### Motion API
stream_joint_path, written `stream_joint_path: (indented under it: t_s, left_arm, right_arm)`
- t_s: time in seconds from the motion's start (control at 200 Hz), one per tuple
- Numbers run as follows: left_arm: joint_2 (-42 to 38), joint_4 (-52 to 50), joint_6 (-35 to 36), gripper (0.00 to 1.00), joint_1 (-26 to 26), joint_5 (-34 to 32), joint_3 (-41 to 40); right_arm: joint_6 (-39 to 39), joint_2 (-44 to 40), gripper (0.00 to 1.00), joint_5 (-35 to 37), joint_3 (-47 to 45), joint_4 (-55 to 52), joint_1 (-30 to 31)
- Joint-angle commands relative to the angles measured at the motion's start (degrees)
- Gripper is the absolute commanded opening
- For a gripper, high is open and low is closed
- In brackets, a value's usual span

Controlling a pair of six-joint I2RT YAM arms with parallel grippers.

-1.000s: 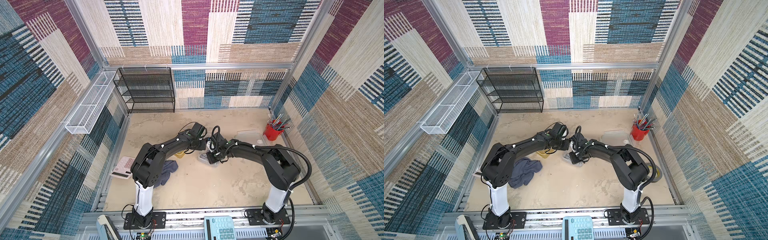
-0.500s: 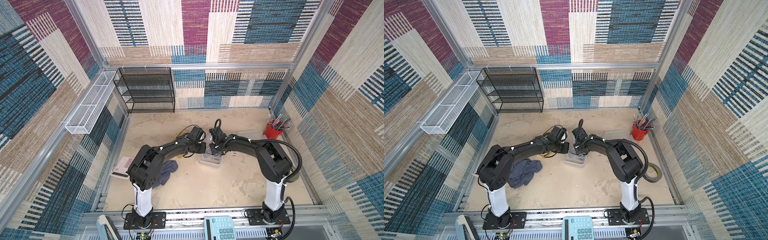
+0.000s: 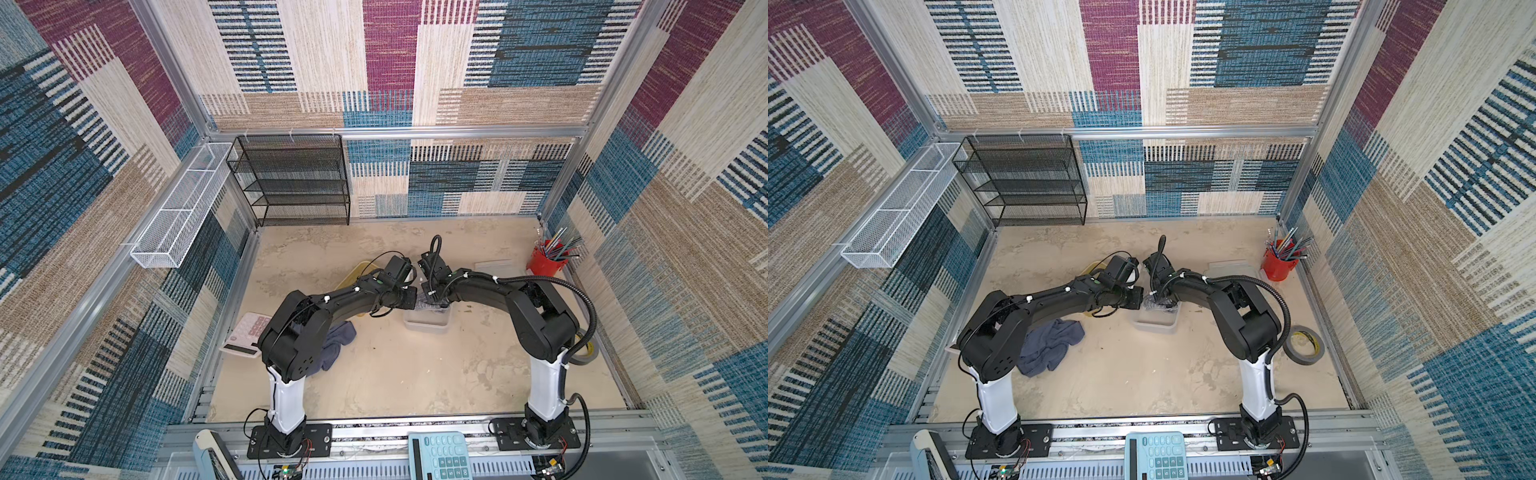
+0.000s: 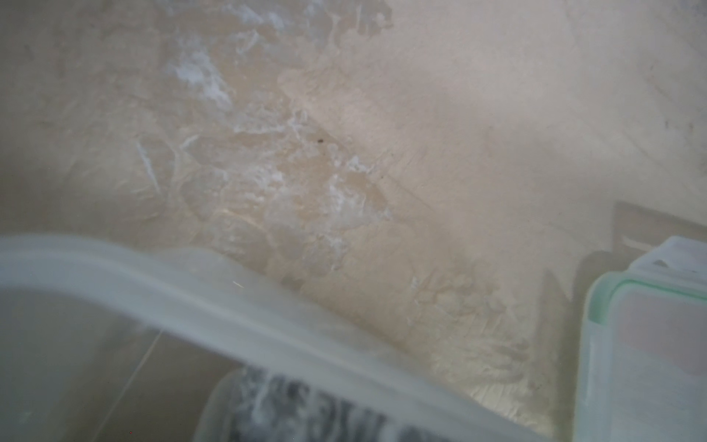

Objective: Wipe the insides of the lunch boxes
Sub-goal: Wipe the dirt inside the lunch box, then move the lunch box to the center of the board.

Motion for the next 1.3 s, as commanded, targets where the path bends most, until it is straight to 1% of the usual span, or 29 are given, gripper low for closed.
stream_joint_path:
  t_s: [0.0, 0.105, 0.18, 0.295, 0.431, 0.536, 0.741, 0.992, 1.067, 1.212, 1.292]
  left_arm:
    - [0.0, -3.7, 1.3, 0.09, -0.7, 10.3, 0.2]
    - [0.6, -4.4, 1.1, 0.09, -0.7, 9.8, 0.9]
    - [1.2, -5.8, 0.5, 0.09, -0.5, 7.9, 2.0]
    - [2.0, -7.4, 0.5, 0.09, 0.2, 5.2, 3.9]
    - [2.7, -8.3, 0.5, 0.09, 0.9, 4.9, 5.7]
    - [3.1, -8.9, 0.4, 0.09, 1.4, 3.6, 6.8]
    - [5.1, -9.2, 0.1, 0.11, 2.8, 2.8, 9.8]
    - [9.3, -10.9, 0.0, 0.1, 3.8, 1.6, 16.1]
    - [10.8, -11.6, 0.1, 0.11, 4.2, 1.0, 18.6]
    - [13.6, -11.7, -1.2, 0.12, 5.4, 0.4, 23.3]
    - [14.7, -10.4, -2.2, 0.12, 6.0, 0.1, 25.2]
  right_arm:
    - [2.6, -1.9, 0.04, -2.4, -0.8, 13.1, -0.3]
    - [3.6, -3.6, 0.04, -6.6, -1.3, 16.1, -0.6]
    - [3.9, -4.6, 0.04, -9.4, -0.7, 16.5, -0.7]
    - [4.2, -6.4, 0.02, -10.7, -0.2, 15.8, -0.9]
    - [5.5, -10.6, 0.02, -13.7, -3.2, 17.9, -2.4]
    - [5.2, -13.5, 0.01, -14.4, -4.8, 18.7, -2.8]
    - [3.1, -20.4, 0.0, -11.3, -6.6, 18.5, -2.9]
    - [1.1, -31.1, 0.0, -7.1, -9.4, 17.7, -3.5]
    - [0.7, -34.6, 0.02, -6.1, -10.6, 17.2, -3.9]
    - [2.9, -40.1, 0.05, -3.8, -12.9, 12.4, -5.4]
    - [4.9, -43.0, 0.08, -3.7, -16.0, 9.7, -6.0]
